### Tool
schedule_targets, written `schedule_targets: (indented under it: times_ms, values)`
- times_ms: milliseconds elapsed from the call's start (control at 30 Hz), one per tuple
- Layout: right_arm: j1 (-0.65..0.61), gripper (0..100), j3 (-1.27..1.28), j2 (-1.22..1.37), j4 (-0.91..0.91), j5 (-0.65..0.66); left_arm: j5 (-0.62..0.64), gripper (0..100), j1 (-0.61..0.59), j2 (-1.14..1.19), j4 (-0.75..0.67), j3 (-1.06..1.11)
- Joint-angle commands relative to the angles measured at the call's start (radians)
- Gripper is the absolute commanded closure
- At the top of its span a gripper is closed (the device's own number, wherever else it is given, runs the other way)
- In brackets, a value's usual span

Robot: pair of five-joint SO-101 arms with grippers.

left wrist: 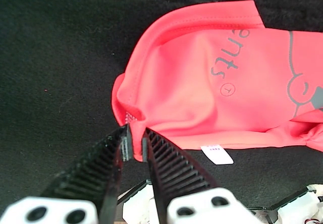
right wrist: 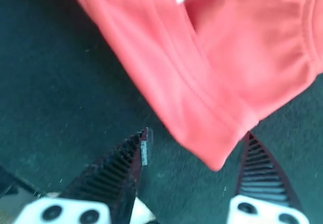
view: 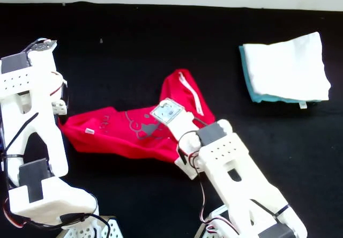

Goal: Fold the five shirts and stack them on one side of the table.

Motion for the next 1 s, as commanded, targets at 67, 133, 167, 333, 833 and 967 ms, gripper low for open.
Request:
schedule_targets:
  times_ms: [67,133,167,333,833,967]
  values:
    - [0.087,72.5,0.024,0.008,-0.156,0.014,-0.005,99,0.013,-0.015,-0.003,-0.013]
    - [0.128,72.5,0.016,0.073,-0.179,0.014,-0.005,99,0.013,-0.015,-0.002,-0.013]
    - [0.14,72.5,0.016,0.12,-0.179,0.014,-0.005,99,0.013,-0.015,-0.002,-0.012]
    - [0.143,72.8,-0.038,0.283,-0.174,0.011,-0.005,99,0.01,-0.015,-0.002,-0.01]
    - [0.111,97.5,-0.045,0.277,-0.176,0.009,-0.005,99,0.008,-0.01,-0.008,-0.013]
    - [0.111,95.5,-0.045,0.277,-0.174,0.008,-0.005,99,0.008,-0.008,-0.008,-0.013]
